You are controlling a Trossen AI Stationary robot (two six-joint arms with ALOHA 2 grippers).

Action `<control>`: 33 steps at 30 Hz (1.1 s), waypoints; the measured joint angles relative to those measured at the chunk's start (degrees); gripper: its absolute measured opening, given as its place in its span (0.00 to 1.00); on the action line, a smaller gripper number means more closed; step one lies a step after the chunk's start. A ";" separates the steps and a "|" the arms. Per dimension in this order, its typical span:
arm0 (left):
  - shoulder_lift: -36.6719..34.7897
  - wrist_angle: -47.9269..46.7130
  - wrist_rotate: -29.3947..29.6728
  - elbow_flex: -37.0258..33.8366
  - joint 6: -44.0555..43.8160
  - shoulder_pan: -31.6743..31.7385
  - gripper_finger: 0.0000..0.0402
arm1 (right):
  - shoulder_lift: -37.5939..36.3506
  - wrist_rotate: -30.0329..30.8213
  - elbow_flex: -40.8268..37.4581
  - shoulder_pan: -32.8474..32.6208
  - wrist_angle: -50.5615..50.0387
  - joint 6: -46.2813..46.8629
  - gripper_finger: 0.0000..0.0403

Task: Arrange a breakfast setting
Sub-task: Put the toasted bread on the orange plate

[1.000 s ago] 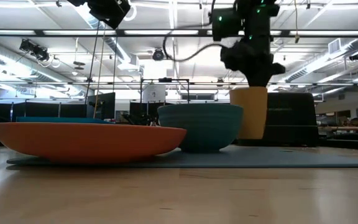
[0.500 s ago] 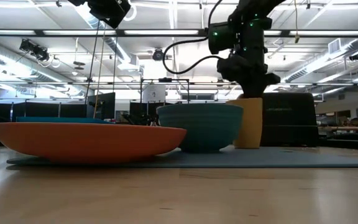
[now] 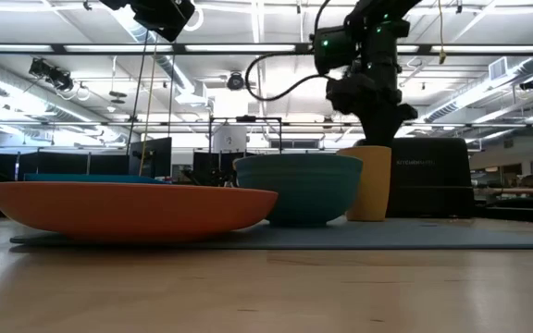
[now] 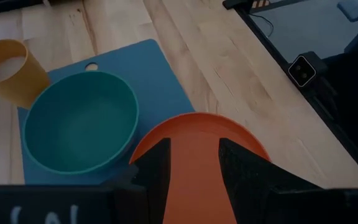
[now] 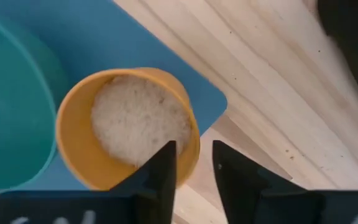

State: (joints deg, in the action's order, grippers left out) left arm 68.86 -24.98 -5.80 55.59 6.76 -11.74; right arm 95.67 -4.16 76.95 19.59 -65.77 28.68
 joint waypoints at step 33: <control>0.24 3.38 0.00 0.00 4.49 5.78 0.36 | -13.65 19.82 0.02 22.35 0.76 -54.46 0.36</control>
State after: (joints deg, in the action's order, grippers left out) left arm 69.10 -21.60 -5.80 55.59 11.25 -5.97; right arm 82.02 15.66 76.97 41.95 -65.01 -25.78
